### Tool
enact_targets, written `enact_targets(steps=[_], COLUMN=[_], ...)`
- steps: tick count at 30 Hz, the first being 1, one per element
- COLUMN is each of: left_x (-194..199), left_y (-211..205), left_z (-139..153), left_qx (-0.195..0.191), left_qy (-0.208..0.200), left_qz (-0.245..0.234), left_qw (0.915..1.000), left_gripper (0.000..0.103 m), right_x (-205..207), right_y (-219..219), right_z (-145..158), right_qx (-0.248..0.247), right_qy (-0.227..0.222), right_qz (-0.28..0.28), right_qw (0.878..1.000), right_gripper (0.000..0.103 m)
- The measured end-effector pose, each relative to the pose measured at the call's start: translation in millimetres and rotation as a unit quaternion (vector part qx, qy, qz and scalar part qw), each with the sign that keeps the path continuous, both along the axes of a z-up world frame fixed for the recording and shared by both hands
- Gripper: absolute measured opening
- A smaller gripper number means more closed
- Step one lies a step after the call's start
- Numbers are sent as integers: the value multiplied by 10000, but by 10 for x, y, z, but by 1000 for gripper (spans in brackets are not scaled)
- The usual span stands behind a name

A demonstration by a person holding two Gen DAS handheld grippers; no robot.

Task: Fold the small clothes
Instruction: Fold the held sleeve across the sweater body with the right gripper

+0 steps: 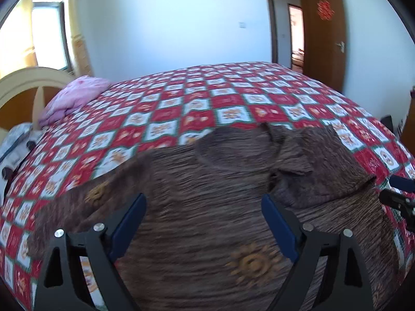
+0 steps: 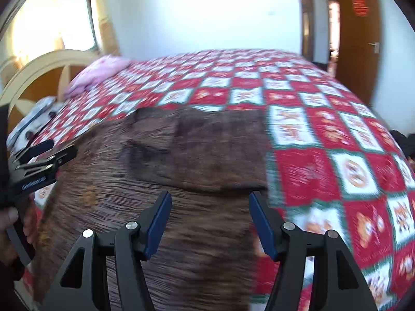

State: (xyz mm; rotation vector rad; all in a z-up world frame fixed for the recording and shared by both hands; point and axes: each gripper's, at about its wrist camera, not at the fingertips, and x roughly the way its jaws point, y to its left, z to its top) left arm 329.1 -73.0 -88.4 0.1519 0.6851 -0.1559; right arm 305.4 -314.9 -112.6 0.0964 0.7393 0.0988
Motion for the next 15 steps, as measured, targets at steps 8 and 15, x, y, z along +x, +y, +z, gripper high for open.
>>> enact_targets(steps=[8, 15], left_x=[446, 870], left_y=[-778, -587], left_z=[-360, -423], left_qx=[969, 1171], left_qy=[294, 457], left_qz=[-448, 769], left_qw=[9938, 9891], left_gripper=[88, 86], right_x=[-45, -112], right_y=[-268, -166], right_z=[-179, -154], right_qx=[368, 269], right_qy=[-124, -247], right_qz=[-376, -227], right_qw=[9985, 9991], right_gripper=[63, 63])
